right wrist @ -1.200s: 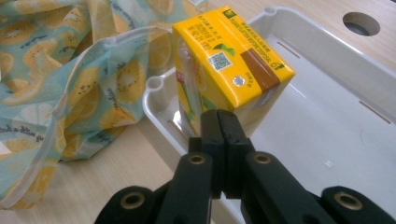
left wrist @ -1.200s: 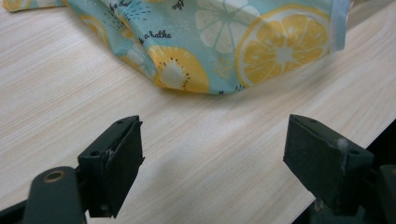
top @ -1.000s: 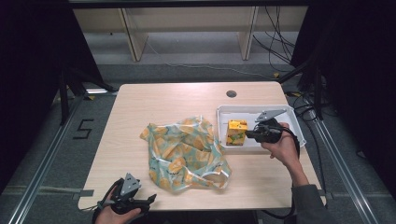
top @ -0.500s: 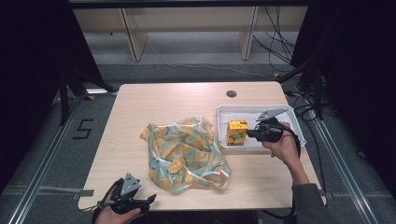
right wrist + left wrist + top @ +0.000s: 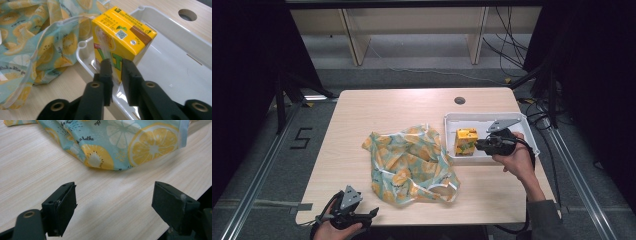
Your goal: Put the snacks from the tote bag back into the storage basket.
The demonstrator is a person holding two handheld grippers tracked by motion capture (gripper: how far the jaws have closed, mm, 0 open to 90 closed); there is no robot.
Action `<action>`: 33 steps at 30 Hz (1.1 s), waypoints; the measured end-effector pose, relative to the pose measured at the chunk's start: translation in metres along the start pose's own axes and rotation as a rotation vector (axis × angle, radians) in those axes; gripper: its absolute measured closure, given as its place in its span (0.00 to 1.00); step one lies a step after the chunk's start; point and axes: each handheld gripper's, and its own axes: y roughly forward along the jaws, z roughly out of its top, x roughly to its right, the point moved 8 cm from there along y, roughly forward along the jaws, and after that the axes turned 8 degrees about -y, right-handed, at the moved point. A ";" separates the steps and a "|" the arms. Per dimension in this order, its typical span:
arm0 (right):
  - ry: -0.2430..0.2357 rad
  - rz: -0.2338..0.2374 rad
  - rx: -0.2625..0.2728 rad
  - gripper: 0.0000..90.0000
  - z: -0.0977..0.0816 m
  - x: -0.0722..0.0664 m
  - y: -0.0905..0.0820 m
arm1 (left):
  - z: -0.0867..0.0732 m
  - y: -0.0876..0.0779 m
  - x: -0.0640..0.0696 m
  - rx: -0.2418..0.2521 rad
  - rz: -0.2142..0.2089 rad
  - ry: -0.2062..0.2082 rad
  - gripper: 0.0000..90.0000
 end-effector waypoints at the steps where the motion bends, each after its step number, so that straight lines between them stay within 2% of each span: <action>1: 0.007 -0.013 0.002 0.79 0.001 0.000 0.000 | 0.000 0.000 0.000 -0.002 0.000 0.002 0.21; 2: 0.006 -0.010 -0.012 0.75 0.000 -0.002 -0.003 | 0.000 0.000 -0.001 -0.002 0.004 0.003 0.21; 3: 0.002 -0.015 0.007 0.71 0.002 -0.003 -0.001 | 0.000 0.001 0.000 0.007 0.008 -0.009 0.21; 4: -0.005 -0.007 -0.016 0.68 0.001 -0.005 -0.002 | 0.000 0.001 -0.001 0.004 0.009 -0.003 0.21; 5: -0.001 -0.023 0.006 0.65 0.002 -0.007 -0.001 | 0.000 0.001 -0.001 0.008 0.010 -0.004 0.21; 6: 0.012 -0.004 -0.012 0.64 0.002 -0.010 -0.002 | 0.000 0.001 0.000 0.010 0.007 -0.010 0.21; 7: -0.003 0.001 0.003 0.61 0.002 -0.011 -0.001 | 0.000 -0.001 -0.001 -0.004 0.006 0.005 0.21; 8: 0.006 -0.005 0.024 0.59 0.004 -0.012 -0.001 | 0.000 -0.001 -0.001 -0.004 0.006 0.007 0.21; 11: 0.033 0.003 0.012 0.52 0.002 -0.015 -0.004 | 0.001 0.001 -0.001 0.012 0.010 -0.010 0.21; 13: 0.058 -0.006 0.042 0.48 0.003 -0.016 -0.004 | 0.000 0.000 -0.001 0.006 0.006 -0.004 0.21; 14: 0.051 -0.004 0.045 0.47 0.003 -0.016 -0.005 | 0.000 -0.002 -0.002 -0.013 0.011 0.009 0.21; 15: 0.072 0.000 0.042 0.44 0.002 -0.018 -0.007 | 0.001 -0.001 -0.001 0.002 0.009 -0.001 0.21; 16: 0.079 0.000 0.047 0.43 0.002 -0.019 -0.007 | 0.001 0.000 -0.002 0.008 0.019 -0.005 0.21; 17: 0.076 -0.010 0.059 0.43 0.002 -0.019 -0.006 | 0.001 0.000 -0.001 0.011 0.011 -0.017 0.21; 18: 0.089 -0.001 0.054 0.42 0.002 -0.022 -0.007 | 0.001 -0.001 -0.002 0.002 0.012 -0.009 0.21; 19: 0.083 -0.005 0.063 0.41 0.002 -0.022 -0.006 | 0.000 -0.001 -0.002 -0.007 0.014 -0.001 0.21; 20: 0.093 0.009 0.060 0.39 0.001 -0.026 -0.006 | 0.000 -0.001 -0.002 -0.006 0.014 -0.001 0.21; 21: 0.079 0.004 0.071 0.39 0.002 -0.025 -0.005 | 0.001 0.000 -0.002 0.005 0.006 -0.009 0.21; 22: 0.098 0.015 0.063 0.38 0.001 -0.030 -0.005 | 0.001 0.000 -0.002 0.005 0.006 -0.008 0.21; 23: 0.097 0.015 0.069 0.38 0.002 -0.031 -0.005 | 0.001 0.000 -0.002 0.006 0.006 -0.009 0.21; 24: 0.073 0.013 0.068 0.37 0.001 -0.030 -0.004 | 0.002 -0.001 -0.003 0.005 0.009 0.005 0.21; 27: 0.097 0.026 0.074 0.35 0.002 -0.036 -0.004 | 0.002 0.000 -0.004 0.005 0.016 0.002 0.21; 28: 0.096 0.017 0.085 0.34 0.003 -0.036 -0.004 | 0.001 0.001 -0.003 0.004 0.013 -0.015 0.21; 29: 0.085 0.022 0.083 0.34 0.002 -0.036 -0.004 | 0.001 0.002 -0.004 0.005 0.030 -0.007 0.21; 30: 0.082 0.034 0.081 0.34 0.002 -0.038 -0.003 | 0.001 0.002 -0.003 0.005 0.017 -0.021 0.21; 32: 0.108 0.035 0.082 0.31 0.001 -0.041 -0.004 | 0.000 0.001 -0.004 0.000 0.010 -0.019 0.21; 33: 0.100 0.033 0.084 0.31 0.001 -0.041 -0.003 | 0.000 0.001 -0.004 0.001 0.011 -0.020 0.21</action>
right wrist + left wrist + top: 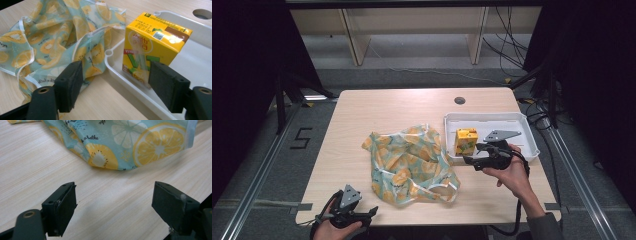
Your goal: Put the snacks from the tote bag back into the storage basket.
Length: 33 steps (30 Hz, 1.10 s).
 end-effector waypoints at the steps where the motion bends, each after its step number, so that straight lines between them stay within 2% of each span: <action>1: 0.009 0.004 0.010 0.31 0.000 -0.002 0.001 | 0.000 -0.001 -0.001 0.000 0.007 0.011 0.21; 2: 0.000 0.010 -0.004 0.31 -0.001 -0.002 0.000 | 0.001 -0.001 -0.002 0.001 0.009 0.018 0.21; 4: -0.015 0.000 0.016 0.30 0.000 -0.003 0.000 | 0.001 0.000 -0.001 0.013 0.023 -0.003 0.21; 5: 0.005 0.007 0.010 0.29 -0.001 -0.006 0.000 | 0.001 0.000 -0.001 0.012 0.022 0.000 0.21; 6: 0.011 0.008 0.013 0.29 -0.001 -0.007 0.000 | 0.001 -0.001 0.000 0.004 0.000 0.003 0.21; 7: 0.014 0.009 0.011 0.28 -0.001 -0.009 0.000 | 0.001 -0.001 0.000 0.007 0.001 0.008 0.21; 9: 0.008 0.004 0.022 0.27 -0.002 -0.010 0.000 | 0.000 -0.001 0.000 0.002 0.004 0.012 0.21; 10: -0.013 0.006 0.025 0.27 -0.002 -0.010 0.000 | 0.000 -0.001 -0.001 -0.002 0.010 0.011 0.21; 13: 0.009 0.016 0.014 0.27 -0.006 -0.016 -0.001 | 0.001 -0.001 0.000 0.012 0.005 0.014 0.21; 14: -0.005 0.011 0.023 0.27 -0.006 -0.016 0.000 | 0.001 -0.002 0.000 0.006 0.001 0.023 0.21; 15: 0.006 0.015 0.019 0.27 -0.008 -0.018 0.000 | 0.000 -0.001 0.001 0.006 -0.003 0.006 0.21; 16: -0.007 0.012 0.019 0.27 -0.009 -0.018 0.001 | 0.000 -0.001 0.001 -0.005 0.002 0.010 0.21; 19: -0.005 0.014 0.015 0.26 -0.013 -0.021 0.001 | 0.001 0.000 0.001 0.007 -0.003 0.006 0.21; 21: -0.014 0.015 0.018 0.26 -0.015 -0.022 0.002 | 0.000 -0.002 0.001 -0.002 -0.001 0.016 0.21; 23: 0.001 0.022 0.013 0.26 -0.018 -0.025 0.002 | 0.000 -0.001 0.001 0.001 0.008 0.014 0.21; 24: -0.015 0.018 0.023 0.26 -0.018 -0.024 0.002 | 0.000 0.000 0.001 0.007 0.008 0.003 0.21; 25: 0.004 0.014 0.022 0.26 -0.019 -0.026 0.002 | 0.000 0.000 0.000 0.009 0.017 0.012 0.21; 28: -0.009 0.012 0.021 0.26 -0.022 -0.027 0.001 | 0.001 -0.001 0.001 0.004 0.002 0.025 0.21; 29: -0.008 0.035 0.025 0.26 -0.023 -0.029 0.002 | 0.001 -0.001 0.000 0.003 0.006 0.031 0.21; 31: 0.006 0.021 0.022 0.26 -0.025 -0.032 0.001 | 0.001 0.000 0.001 0.012 0.011 0.009 0.21; 33: 0.002 0.020 0.025 0.26 -0.027 -0.033 0.001 | 0.000 -0.001 0.001 0.003 0.008 0.016 0.21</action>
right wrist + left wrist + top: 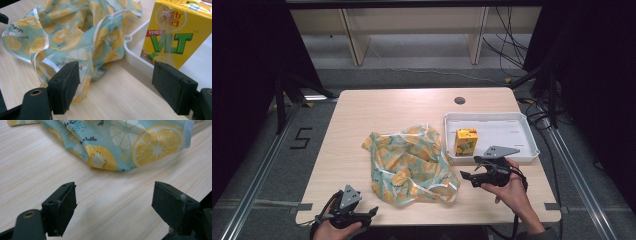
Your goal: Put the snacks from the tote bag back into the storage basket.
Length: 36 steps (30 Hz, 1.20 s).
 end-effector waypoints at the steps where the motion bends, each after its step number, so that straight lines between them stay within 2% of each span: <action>1: -0.017 0.003 -0.010 0.26 -0.002 0.001 -0.001 | 0.000 0.000 0.000 -0.001 -0.001 0.001 0.21; 3: -0.004 -0.003 0.002 0.26 -0.003 -0.002 -0.001 | 0.000 -0.001 0.000 -0.003 -0.004 0.004 0.21; 4: 0.001 0.010 -0.012 0.26 -0.004 -0.003 -0.002 | 0.000 -0.001 0.000 -0.004 -0.005 0.004 0.21; 5: -0.012 0.000 -0.001 0.25 -0.005 -0.002 -0.002 | 0.000 -0.001 0.000 -0.002 -0.007 0.003 0.21; 6: 0.004 0.012 -0.009 0.25 -0.006 -0.006 -0.003 | 0.000 0.000 0.000 0.002 -0.008 0.002 0.21; 8: 0.015 0.008 -0.004 0.25 -0.008 -0.008 -0.004 | 0.000 -0.001 0.000 -0.003 -0.003 0.005 0.21; 9: -0.011 0.010 -0.008 0.25 -0.009 -0.006 -0.004 | 0.000 -0.001 0.000 -0.002 -0.003 0.005 0.21; 10: -0.017 0.000 0.003 0.25 -0.010 -0.006 -0.004 | 0.000 -0.001 0.000 -0.003 -0.003 0.007 0.21; 11: 0.008 0.015 -0.007 0.25 -0.012 -0.010 -0.005 | 0.000 -0.001 0.000 -0.003 -0.002 0.008 0.21; 12: -0.012 0.002 0.004 0.25 -0.012 -0.008 -0.005 | 0.000 -0.001 0.000 -0.003 -0.002 0.008 0.21; 13: -0.005 0.004 -0.011 0.25 -0.015 -0.010 -0.006 | 0.000 -0.001 0.000 -0.001 -0.002 0.007 0.21; 14: -0.014 -0.001 0.000 0.25 -0.015 -0.009 -0.005 | 0.000 -0.001 0.000 -0.007 -0.001 0.007 0.21; 15: 0.007 -0.002 -0.016 0.25 -0.018 -0.011 -0.006 | 0.000 -0.001 0.000 -0.005 0.000 0.003 0.21; 17: -0.019 -0.004 -0.016 0.25 -0.021 -0.009 -0.006 | 0.000 -0.001 0.000 -0.004 0.004 0.005 0.21; 19: 0.009 0.002 -0.027 0.25 -0.025 -0.014 -0.007 | 0.000 -0.001 0.000 -0.003 0.000 0.014 0.21; 20: -0.012 -0.007 -0.019 0.25 -0.025 -0.011 -0.006 | 0.000 -0.001 0.000 -0.005 0.002 0.008 0.21; 21: 0.008 -0.003 -0.024 0.25 -0.027 -0.014 -0.007 | 0.000 -0.001 0.000 -0.003 0.002 0.003 0.21; 24: -0.025 -0.013 -0.017 0.24 -0.030 -0.012 -0.008 | 0.000 0.000 0.000 -0.001 0.006 0.001 0.21; 25: -0.007 -0.005 -0.036 0.24 -0.032 -0.013 -0.009 | 0.000 0.000 0.000 -0.002 0.006 0.002 0.21; 26: -0.026 -0.006 -0.023 0.23 -0.032 -0.013 -0.008 | 0.000 -0.001 0.000 -0.004 0.005 0.005 0.21; 27: 0.001 -0.012 -0.033 0.23 -0.034 -0.015 -0.009 | 0.000 -0.001 0.000 -0.007 0.005 0.013 0.21; 28: -0.025 -0.013 -0.039 0.22 -0.036 -0.013 -0.010 | 0.000 -0.001 -0.001 -0.004 0.004 0.020 0.21; 30: -0.041 -0.013 -0.031 0.22 -0.039 -0.012 -0.010 | 0.000 -0.001 -0.001 0.000 0.000 0.016 0.21; 31: -0.024 -0.015 -0.034 0.22 -0.040 -0.013 -0.011 | 0.000 -0.001 -0.001 0.000 0.004 0.014 0.21; 32: -0.034 -0.003 -0.039 0.21 -0.041 -0.013 -0.011 | 0.000 -0.002 -0.001 -0.007 0.005 0.015 0.21; 34: 0.000 -0.018 -0.044 0.21 -0.044 -0.015 -0.012 | 0.000 -0.001 -0.001 -0.006 0.007 0.017 0.21; 36: -0.021 -0.015 -0.040 0.21 -0.046 -0.012 -0.012 | 0.000 -0.002 -0.001 -0.006 0.004 0.017 0.21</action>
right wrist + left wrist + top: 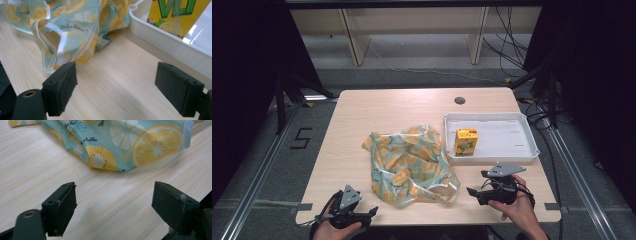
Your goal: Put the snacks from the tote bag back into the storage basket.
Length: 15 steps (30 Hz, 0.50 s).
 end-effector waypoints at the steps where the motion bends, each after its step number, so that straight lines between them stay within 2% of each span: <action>1: -0.010 0.012 -0.003 0.21 -0.001 0.000 0.000 | 0.000 0.000 0.000 0.000 0.000 0.001 0.21; 2: -0.010 0.010 -0.007 0.21 -0.002 0.000 0.000 | 0.000 0.000 0.001 0.000 -0.004 -0.007 0.21; 3: 0.022 0.005 -0.012 0.21 -0.003 -0.003 -0.001 | 0.000 0.001 0.001 0.003 -0.004 -0.014 0.21; 4: -0.008 0.001 -0.009 0.21 -0.004 0.001 0.000 | 0.000 0.001 0.001 0.002 -0.001 -0.013 0.21; 5: -0.017 0.000 -0.005 0.21 -0.005 0.001 -0.001 | 0.000 0.001 0.001 0.002 -0.002 -0.013 0.21; 6: -0.006 -0.001 -0.012 0.21 -0.006 0.001 -0.001 | 0.000 0.001 0.001 0.001 -0.002 -0.011 0.21; 7: -0.016 0.013 -0.016 0.21 -0.007 0.000 -0.001 | 0.000 0.000 0.000 -0.002 0.000 0.002 0.21; 8: 0.000 0.008 -0.023 0.21 -0.009 0.000 -0.002 | 0.000 0.000 0.000 0.005 -0.007 -0.001 0.21; 10: -0.013 0.021 -0.013 0.21 -0.010 0.000 -0.002 | -0.001 0.001 0.001 0.005 -0.011 -0.016 0.21; 13: 0.030 0.010 -0.024 0.21 -0.015 -0.002 -0.004 | -0.001 0.000 0.001 -0.002 -0.007 -0.014 0.21; 15: 0.001 0.003 -0.020 0.21 -0.017 0.000 -0.004 | -0.001 0.001 0.001 0.003 -0.001 -0.015 0.21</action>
